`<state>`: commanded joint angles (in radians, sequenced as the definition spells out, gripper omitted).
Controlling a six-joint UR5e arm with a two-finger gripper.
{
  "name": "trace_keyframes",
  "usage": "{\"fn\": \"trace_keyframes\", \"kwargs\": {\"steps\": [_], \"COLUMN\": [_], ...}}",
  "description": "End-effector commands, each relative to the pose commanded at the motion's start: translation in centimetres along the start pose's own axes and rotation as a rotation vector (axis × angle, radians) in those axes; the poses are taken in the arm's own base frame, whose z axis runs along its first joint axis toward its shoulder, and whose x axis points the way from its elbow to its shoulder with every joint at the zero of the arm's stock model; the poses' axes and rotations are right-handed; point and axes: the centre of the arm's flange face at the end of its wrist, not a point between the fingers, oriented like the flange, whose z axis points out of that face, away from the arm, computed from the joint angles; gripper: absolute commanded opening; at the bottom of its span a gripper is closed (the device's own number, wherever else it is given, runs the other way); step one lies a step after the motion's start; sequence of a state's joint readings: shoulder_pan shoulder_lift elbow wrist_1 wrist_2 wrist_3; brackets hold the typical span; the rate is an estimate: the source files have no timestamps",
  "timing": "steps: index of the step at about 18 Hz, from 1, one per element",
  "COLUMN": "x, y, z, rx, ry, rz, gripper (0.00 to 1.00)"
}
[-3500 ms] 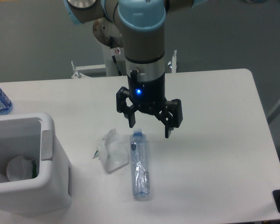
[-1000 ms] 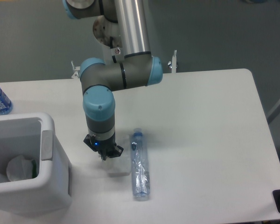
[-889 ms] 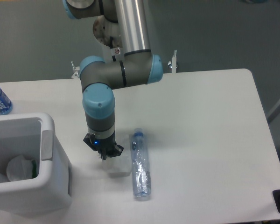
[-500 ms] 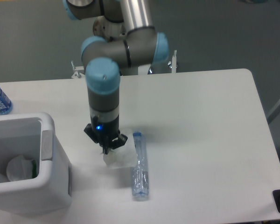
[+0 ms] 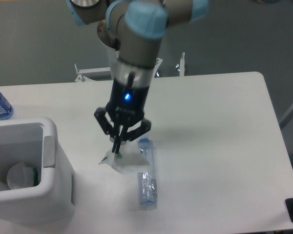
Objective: Place the trash in the trash can
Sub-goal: 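Lift the plastic bag and carry it over the white bin, then open the gripper to drop the bag into the bin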
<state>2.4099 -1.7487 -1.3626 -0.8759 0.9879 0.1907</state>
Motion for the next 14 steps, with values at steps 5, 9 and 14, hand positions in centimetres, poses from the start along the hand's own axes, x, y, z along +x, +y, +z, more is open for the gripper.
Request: {"fn": "trace_keyframes", "kwargs": {"steps": [5,9,14], "x": [9.0,13.1,16.8], "y": [0.1,1.9,4.7], "z": [1.8,5.1,9.1], "rx": [-0.023,-0.084,-0.158], "ry": [0.096,0.158,0.215], "rz": [0.008,0.028,0.062], "gripper": [0.0,0.0,0.07]}}
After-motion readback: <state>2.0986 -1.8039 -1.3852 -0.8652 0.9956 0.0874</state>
